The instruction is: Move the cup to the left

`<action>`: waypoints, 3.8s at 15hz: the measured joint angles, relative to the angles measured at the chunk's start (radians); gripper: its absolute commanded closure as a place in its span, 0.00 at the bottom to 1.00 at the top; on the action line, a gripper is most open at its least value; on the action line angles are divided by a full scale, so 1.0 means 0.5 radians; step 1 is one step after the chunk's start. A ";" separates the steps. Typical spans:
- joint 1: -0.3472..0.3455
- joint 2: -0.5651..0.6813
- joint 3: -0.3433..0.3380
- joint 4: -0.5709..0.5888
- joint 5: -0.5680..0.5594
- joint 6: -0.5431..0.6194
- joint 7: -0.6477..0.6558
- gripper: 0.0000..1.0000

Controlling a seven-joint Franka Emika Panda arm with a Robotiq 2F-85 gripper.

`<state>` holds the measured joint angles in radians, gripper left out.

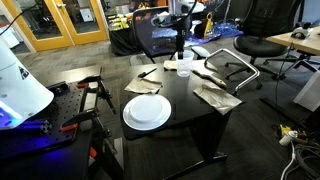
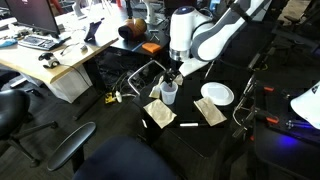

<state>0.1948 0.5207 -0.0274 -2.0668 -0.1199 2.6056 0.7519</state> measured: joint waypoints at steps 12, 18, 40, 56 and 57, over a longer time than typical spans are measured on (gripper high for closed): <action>0.003 0.186 -0.043 0.097 0.146 0.162 -0.002 0.41; 0.003 0.235 -0.043 0.135 0.201 0.162 -0.002 0.88; -0.023 -0.069 -0.313 -0.278 0.352 0.137 0.195 0.99; -0.197 -0.148 -0.395 -0.645 0.586 0.621 0.395 0.49; -0.196 -0.149 -0.397 -0.654 0.595 0.648 0.395 0.40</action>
<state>0.0968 0.4463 -0.2262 -2.3937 0.1774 2.9297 0.9495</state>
